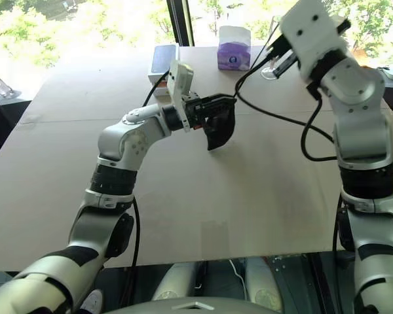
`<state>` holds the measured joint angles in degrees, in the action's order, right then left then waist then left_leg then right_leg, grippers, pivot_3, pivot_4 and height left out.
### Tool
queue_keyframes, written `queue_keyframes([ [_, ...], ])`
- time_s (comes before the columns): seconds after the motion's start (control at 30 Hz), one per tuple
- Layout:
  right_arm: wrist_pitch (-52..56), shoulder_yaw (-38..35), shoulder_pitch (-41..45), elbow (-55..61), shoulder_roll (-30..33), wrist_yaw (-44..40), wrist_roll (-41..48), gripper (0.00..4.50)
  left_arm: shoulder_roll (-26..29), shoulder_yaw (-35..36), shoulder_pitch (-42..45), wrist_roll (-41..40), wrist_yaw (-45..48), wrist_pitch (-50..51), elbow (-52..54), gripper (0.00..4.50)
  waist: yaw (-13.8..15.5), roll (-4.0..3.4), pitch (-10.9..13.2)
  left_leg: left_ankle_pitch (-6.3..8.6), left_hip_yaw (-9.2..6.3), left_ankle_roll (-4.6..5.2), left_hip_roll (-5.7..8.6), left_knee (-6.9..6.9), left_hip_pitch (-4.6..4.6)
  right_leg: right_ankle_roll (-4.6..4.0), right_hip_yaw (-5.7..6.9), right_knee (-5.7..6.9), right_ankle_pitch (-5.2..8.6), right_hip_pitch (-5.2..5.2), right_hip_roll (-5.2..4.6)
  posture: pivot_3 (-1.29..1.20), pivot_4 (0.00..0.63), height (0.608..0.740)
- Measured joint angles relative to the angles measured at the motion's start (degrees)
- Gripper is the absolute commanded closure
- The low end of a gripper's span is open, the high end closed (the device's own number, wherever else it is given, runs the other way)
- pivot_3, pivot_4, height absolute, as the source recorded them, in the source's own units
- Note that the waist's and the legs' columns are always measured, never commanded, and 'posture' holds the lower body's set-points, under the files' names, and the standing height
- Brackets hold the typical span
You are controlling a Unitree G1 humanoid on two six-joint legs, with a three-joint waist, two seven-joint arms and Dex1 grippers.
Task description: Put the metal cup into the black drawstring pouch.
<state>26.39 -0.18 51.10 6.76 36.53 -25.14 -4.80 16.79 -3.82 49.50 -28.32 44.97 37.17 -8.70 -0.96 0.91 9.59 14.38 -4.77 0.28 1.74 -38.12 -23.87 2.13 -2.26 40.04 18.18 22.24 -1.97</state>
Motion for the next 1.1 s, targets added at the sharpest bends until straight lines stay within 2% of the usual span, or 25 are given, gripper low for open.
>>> queue_keyframes([
  [0.23, -7.33, -1.59, -4.99, -10.91, 4.5, 3.06, -0.13, 4.5, 3.01, -4.53, -3.48, 1.67, 1.38, 1.53, 2.09, 4.36, -0.18, -0.02, -0.01, 0.0, 0.09, 0.01, -0.01, 0.0, 0.01, 0.0, -0.05, 0.06, 0.0, 0.0, 0.01, 0.0, 0.15, 0.74],
  [0.4, -9.31, -10.93, -7.85, -17.08, 10.13, 8.45, -1.56, 4.5, 7.69, -5.61, -9.19, 4.74, 1.62, 4.04, -0.18, 4.36, -0.05, -0.2, 0.02, 0.01, 0.12, 0.04, -0.03, 0.02, 0.01, 0.0, -0.05, 0.06, 0.0, 0.02, 0.03, 0.0, 0.15, 0.74],
  [0.6, -11.09, -11.19, -13.6, -18.74, 8.68, 6.51, 0.42, 4.5, 7.38, -5.77, -9.07, 6.41, 1.85, 3.75, -0.16, 4.36, -0.14, -0.2, 0.01, 0.02, 0.25, 0.07, -0.03, -0.2, 0.1, 0.0, -0.11, 0.34, 0.0, -0.02, 0.03, 0.0, 0.15, 0.74],
  [0.8, -3.57, -7.97, -26.21, -5.25, -0.71, -0.82, 9.4, 4.5, 4.73, -2.71, -9.2, 4.79, 1.4, 3.94, -0.09, 4.36, -0.33, -0.21, 0.02, 0.02, 0.24, 0.07, -0.05, -0.24, 0.05, 0.0, -0.14, 0.52, 0.0, 0.05, 0.04, 0.0, 0.15, 0.74],
  [0.83, -2.57, -7.48, -26.95, -3.98, -1.25, -0.92, 10.03, 4.08, 4.89, -1.68, -9.21, 4.4, 1.24, 4.22, -0.08, 4.36, -0.37, -0.21, 0.02, 0.02, 0.25, 0.07, -0.04, -0.27, 0.05, 0.0, -0.15, 0.54, 0.0, 0.06, 0.04, 0.0, 0.15, 0.74],
  [0.87, -1.71, -7.41, -27.5, -2.46, -1.69, -0.9, 10.36, 3.95, 5.0, -0.73, -9.26, 3.79, 1.18, 4.82, -0.08, 4.36, -0.36, -0.21, 0.02, 0.02, 0.25, 0.07, -0.03, -0.27, 0.05, 0.0, -0.15, 0.55, 0.0, 0.07, 0.03, 0.0, 0.15, 0.74],
  [0.9, -0.77, -7.35, -28.16, -0.21, -2.35, -0.82, 10.78, 3.63, 5.42, 0.63, -9.47, 2.91, 1.15, 5.95, -0.07, 4.36, -0.43, -0.21, 0.02, 0.02, 0.23, 0.07, -0.04, -0.29, 0.08, 0.0, -0.14, 0.58, 0.0, 0.06, 0.04, 0.0, 0.15, 0.74],
  [0.93, 0.04, -7.31, -28.62, 1.71, -2.97, -0.76, 11.16, 3.2, 5.67, 2.06, -9.77, 1.79, 1.08, 7.12, -0.07, 3.36, -0.54, -0.2, 0.01, 0.02, 0.22, 0.07, -0.04, -0.29, 0.1, 0.0, -0.14, 0.6, 0.0, 0.06, 0.04, 0.0, 0.15, 0.74],
  [0.97, 0.99, -6.98, -29.57, 4.28, -3.96, -0.77, 12.0, 2.81, 5.86, 4.38, -10.11, -0.01, 0.78, 9.26, -0.08, 3.16, -0.66, -0.2, 0.01, 0.02, 0.17, 0.07, -0.05, -0.29, 0.1, 0.0, -0.1, 0.62, 0.01, 0.06, 0.05, 0.0, 0.15, 0.74],
  [1.07, 3.48, -4.2, -34.47, 11.07, -7.62, -1.74, 14.91, 1.32, 8.86, 10.34, -12.39, -4.25, -0.46, 15.89, 0.69, 1.72, -1.28, -0.19, 0.01, 0.02, 0.1, 0.07, -0.06, -0.27, 0.12, 0.0, -0.1, 0.66, 0.01, 0.06, 0.06, 0.0, 0.15, 0.74],
  [1.1, 3.87, -3.53, -35.6, 11.84, -8.03, -2.05, 15.58, 0.88, 9.76, 11.36, -13.26, -4.95, -0.5, 17.25, 0.93, 1.69, -1.32, -0.2, 0.01, 0.02, 0.12, 0.07, -0.05, -0.28, 0.12, 0.0, -0.09, 0.66, 0.01, 0.06, 0.05, 0.0, 0.15, 0.74],
])
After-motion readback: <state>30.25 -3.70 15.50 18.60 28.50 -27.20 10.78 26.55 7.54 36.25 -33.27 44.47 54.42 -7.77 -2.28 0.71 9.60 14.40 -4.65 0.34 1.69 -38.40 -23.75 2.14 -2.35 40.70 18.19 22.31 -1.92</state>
